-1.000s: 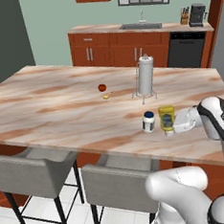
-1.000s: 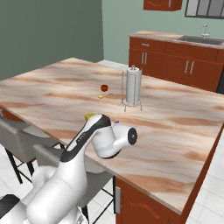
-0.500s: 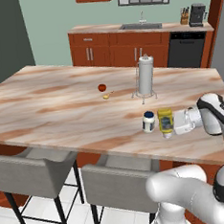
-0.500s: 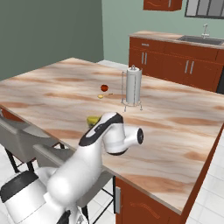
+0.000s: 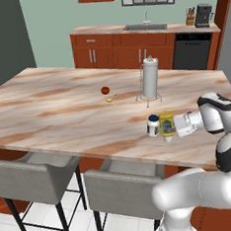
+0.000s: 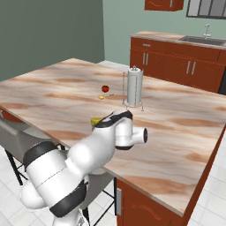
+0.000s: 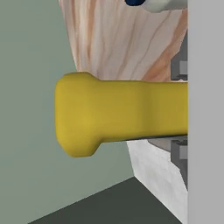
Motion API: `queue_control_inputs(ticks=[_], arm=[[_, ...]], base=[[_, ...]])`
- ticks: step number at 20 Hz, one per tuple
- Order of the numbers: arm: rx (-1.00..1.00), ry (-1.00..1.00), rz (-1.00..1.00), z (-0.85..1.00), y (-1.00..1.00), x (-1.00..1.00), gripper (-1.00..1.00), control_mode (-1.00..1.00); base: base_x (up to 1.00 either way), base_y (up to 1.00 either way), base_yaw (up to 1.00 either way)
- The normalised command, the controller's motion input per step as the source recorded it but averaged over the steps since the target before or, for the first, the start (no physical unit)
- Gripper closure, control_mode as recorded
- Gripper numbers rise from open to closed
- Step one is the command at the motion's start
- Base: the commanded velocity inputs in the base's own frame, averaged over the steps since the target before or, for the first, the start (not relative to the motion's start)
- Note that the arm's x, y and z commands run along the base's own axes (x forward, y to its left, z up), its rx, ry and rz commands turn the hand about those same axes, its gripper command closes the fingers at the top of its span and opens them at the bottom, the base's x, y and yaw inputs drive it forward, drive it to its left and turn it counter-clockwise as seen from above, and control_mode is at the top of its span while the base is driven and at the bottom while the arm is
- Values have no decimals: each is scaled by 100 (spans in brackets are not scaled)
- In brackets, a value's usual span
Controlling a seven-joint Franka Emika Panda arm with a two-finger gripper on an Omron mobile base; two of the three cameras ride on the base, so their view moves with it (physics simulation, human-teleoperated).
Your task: Move the mustard and mayonnaise from the cabinet to the dining counter.
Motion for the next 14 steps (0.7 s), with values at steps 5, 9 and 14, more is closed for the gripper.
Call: queue_control_inputs(ticks=[5, 9, 14], arm=[[0, 2, 9, -27, -4, 31, 100, -100], [0, 0, 7, -25, 0, 32, 100, -100], [0, 0, 9, -32, 0, 9, 100, -100]], base=[[0, 0, 0], [0, 0, 0], [0, 0, 0]])
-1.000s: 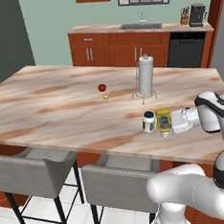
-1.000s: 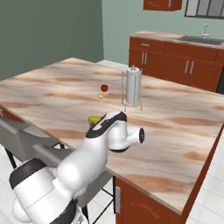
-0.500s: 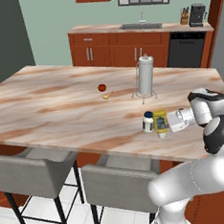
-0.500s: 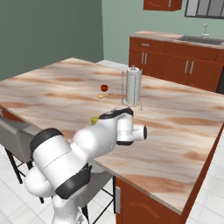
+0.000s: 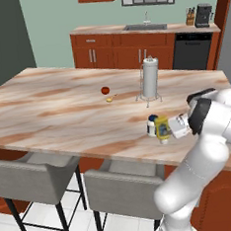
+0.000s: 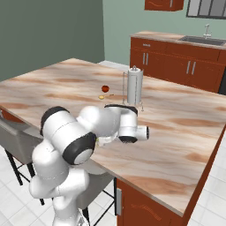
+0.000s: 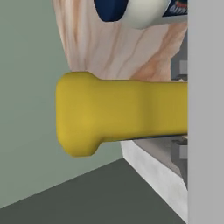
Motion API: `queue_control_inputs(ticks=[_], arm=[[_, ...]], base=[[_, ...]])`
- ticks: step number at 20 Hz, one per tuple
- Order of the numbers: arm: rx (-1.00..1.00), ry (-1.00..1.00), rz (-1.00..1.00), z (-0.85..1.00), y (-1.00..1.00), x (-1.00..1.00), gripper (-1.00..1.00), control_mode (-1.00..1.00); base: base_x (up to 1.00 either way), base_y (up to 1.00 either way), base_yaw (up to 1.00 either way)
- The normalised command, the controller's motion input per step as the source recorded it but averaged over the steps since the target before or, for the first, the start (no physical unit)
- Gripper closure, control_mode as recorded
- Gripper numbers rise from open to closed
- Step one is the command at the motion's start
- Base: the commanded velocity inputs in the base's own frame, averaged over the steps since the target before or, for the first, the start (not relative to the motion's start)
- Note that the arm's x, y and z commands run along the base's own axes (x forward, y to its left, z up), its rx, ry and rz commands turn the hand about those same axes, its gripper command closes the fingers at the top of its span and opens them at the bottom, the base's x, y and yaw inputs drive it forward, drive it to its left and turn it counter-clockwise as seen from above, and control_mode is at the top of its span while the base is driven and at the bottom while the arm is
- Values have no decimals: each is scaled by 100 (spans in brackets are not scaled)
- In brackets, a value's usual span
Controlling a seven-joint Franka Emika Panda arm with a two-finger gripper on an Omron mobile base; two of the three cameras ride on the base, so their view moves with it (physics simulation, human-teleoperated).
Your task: Move the mustard and mayonnaise from the cabinet to the dining counter.
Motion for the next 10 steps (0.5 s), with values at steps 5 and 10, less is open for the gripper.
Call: queue_control_inputs(ticks=[5, 10], arm=[[0, -4, 9, -28, 0, 10, 100, -100], [0, -6, 4, -18, -1, 29, 100, -100]], base=[[0, 0, 0], [0, 0, 0]])
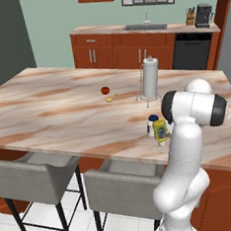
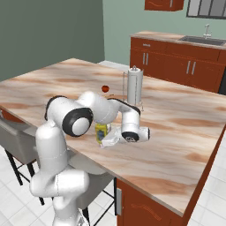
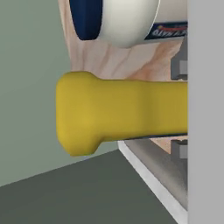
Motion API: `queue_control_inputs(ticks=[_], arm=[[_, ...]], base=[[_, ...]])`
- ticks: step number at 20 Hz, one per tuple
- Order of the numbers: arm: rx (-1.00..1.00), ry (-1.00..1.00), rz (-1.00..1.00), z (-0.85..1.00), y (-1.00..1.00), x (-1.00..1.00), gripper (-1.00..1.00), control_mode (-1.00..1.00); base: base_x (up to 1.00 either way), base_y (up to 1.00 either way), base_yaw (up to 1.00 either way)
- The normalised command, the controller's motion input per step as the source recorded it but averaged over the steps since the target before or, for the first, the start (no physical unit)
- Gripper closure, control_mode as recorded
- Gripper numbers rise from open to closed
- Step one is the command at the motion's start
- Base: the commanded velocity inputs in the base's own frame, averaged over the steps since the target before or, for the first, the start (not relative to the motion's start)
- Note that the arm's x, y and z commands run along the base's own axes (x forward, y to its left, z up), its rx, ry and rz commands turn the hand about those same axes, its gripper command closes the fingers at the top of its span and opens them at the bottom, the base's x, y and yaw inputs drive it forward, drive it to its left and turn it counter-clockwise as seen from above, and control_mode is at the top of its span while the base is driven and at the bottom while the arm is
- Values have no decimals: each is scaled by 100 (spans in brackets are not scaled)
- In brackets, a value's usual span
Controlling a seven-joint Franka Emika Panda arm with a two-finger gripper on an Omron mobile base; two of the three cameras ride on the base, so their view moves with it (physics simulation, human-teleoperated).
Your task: Move the mustard and mayonnaise from the cabinet to the dining counter.
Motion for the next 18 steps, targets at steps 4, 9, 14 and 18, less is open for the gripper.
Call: queue_control_inputs(ticks=[4, 9, 14, 18], arm=[[0, -11, 3, -13, -4, 34, 100, -100], [0, -10, 4, -15, -3, 32, 100, -100], [0, -9, 3, -14, -1, 33, 100, -100], [0, -15, 2, -18, 10, 11, 100, -100]], base=[[0, 0, 0], [0, 0, 0], [0, 0, 0], [0, 0, 0]])
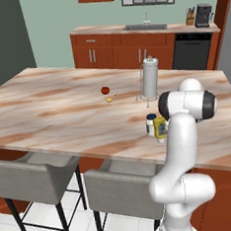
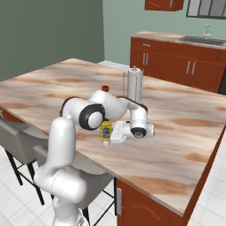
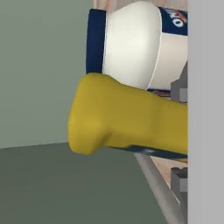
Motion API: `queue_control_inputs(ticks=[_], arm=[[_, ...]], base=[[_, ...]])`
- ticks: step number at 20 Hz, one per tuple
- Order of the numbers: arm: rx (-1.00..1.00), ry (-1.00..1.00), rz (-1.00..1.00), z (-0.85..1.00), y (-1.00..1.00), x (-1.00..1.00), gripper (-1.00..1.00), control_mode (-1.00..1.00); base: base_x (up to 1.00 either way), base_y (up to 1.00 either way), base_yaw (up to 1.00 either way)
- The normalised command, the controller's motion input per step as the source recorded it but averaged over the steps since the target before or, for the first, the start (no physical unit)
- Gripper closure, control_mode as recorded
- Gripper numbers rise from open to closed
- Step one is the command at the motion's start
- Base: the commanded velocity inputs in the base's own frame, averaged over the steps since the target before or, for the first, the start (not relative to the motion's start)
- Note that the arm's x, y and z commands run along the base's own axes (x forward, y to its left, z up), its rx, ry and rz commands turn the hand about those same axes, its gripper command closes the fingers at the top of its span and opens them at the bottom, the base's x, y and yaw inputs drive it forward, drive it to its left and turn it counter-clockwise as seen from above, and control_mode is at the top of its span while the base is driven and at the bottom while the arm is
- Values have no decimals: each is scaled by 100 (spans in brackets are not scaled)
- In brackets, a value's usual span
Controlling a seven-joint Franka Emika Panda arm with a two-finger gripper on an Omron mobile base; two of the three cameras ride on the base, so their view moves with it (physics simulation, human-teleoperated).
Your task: Move the mustard and mayonnaise from the cabinet to the dining counter.
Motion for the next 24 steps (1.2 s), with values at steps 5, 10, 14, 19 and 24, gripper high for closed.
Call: queue_control_inputs(ticks=[5, 10, 14, 19, 24], arm=[[0, -21, 3, -17, 6, -12, 100, -100], [0, -21, 2, -21, 1, -10, 100, -100], [0, -14, 0, -20, -1, 0, 100, -100], [0, -7, 0, -22, -12, 0, 100, -100], [4, -1, 0, -26, -14, 0, 100, -100]], base=[[0, 0, 0], [0, 0, 0], [0, 0, 0], [0, 0, 0], [0, 0, 0]])
